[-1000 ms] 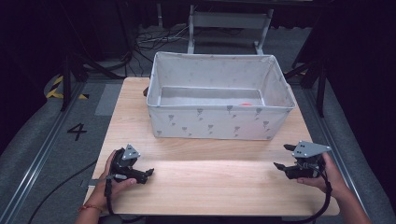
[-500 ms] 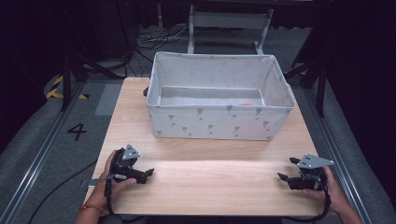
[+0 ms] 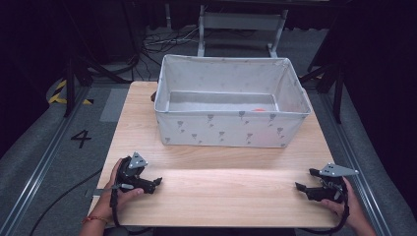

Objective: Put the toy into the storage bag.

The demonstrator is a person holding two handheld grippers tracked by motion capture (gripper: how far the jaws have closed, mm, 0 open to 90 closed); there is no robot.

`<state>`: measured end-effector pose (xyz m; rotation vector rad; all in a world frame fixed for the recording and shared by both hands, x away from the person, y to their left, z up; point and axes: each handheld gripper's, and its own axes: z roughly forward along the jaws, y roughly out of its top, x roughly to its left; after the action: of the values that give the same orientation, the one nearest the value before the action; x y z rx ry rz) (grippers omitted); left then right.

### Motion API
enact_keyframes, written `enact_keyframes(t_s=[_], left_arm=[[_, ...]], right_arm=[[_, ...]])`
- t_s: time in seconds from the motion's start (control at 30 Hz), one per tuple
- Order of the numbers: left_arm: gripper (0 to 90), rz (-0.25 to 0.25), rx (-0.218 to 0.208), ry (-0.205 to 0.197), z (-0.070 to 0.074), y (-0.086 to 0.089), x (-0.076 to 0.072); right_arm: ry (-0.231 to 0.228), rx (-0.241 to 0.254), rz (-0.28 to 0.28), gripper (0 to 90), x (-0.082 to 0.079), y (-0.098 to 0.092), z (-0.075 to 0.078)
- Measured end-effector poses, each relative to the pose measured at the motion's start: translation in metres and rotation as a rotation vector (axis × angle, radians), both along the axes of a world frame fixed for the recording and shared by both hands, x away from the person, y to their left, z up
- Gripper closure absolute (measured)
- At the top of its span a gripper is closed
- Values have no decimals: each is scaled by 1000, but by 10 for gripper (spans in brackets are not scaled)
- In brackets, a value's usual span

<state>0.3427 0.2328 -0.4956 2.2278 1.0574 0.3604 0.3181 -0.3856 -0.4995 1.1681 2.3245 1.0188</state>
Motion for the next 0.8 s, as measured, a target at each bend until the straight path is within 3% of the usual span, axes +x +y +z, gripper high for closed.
enact_keyframes(t_s=[0.27, 0.33, 0.47, 0.8], left_arm=[[2, 1, -2, 1, 0, 0, 0], [1, -4, 8, -15, 0, 0, 1], [1, 5, -3, 4, 0, 0, 0], [2, 4, -2, 5, 0, 0, 1]], right_arm=[[1, -1, -7, 154, 0, 0, 0], [2, 0, -6, 154, 0, 0, 0], [4, 0, -19, 150, 0, 0, 0], [5, -2, -42, 145, 0, 0, 0]])
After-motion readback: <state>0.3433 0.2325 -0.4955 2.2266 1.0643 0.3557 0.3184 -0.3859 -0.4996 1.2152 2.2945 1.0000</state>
